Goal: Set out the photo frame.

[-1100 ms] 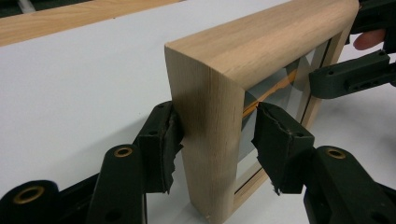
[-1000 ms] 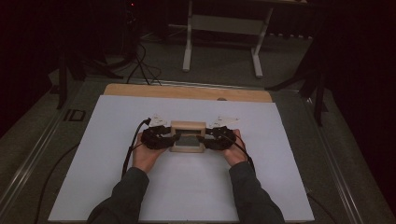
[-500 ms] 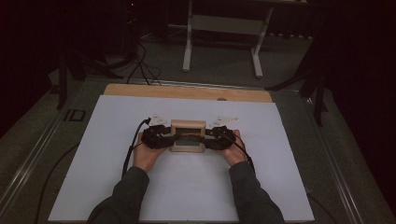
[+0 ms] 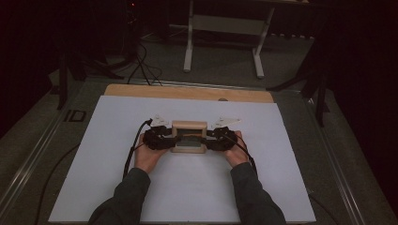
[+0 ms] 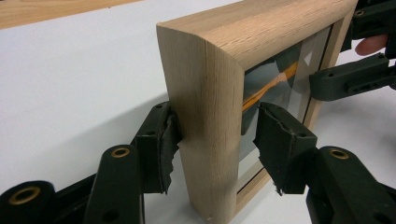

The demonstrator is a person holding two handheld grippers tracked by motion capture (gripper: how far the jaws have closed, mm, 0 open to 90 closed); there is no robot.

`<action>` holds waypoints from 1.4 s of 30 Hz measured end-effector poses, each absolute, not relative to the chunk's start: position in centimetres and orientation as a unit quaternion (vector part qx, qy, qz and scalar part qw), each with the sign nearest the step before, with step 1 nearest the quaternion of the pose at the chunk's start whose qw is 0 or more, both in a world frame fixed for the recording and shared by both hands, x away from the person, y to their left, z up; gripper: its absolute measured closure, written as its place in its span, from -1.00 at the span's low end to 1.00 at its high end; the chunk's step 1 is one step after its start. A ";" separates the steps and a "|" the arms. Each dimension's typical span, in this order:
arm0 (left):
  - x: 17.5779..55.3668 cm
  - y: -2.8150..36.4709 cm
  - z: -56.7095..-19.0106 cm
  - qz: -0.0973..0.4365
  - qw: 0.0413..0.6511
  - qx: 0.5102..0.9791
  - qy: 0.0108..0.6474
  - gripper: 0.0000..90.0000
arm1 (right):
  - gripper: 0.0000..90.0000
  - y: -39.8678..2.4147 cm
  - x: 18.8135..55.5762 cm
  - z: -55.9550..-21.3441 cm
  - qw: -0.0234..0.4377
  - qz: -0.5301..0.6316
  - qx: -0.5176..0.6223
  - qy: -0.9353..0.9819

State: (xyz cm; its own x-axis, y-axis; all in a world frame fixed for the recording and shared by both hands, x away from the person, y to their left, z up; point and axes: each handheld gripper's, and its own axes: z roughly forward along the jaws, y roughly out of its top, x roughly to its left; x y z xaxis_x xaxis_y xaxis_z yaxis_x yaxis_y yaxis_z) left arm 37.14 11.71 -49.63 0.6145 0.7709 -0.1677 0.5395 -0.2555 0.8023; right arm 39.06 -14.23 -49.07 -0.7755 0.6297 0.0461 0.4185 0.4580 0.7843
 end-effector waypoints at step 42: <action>34.2 15.5 -47.7 0.126 0.447 0.768 0.441 -0.12 | -0.07 -17.0 37.4 -48.3 0.130 0.410 0.334 0.839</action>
State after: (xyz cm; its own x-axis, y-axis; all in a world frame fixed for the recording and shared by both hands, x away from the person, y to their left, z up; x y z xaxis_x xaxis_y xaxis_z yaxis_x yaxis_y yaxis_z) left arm 34.16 15.45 -47.69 0.5790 0.7901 -0.2012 0.5654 -0.2113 0.7973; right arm 37.45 -17.04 -48.27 -0.7426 0.6673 0.0563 0.4546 0.4406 0.7741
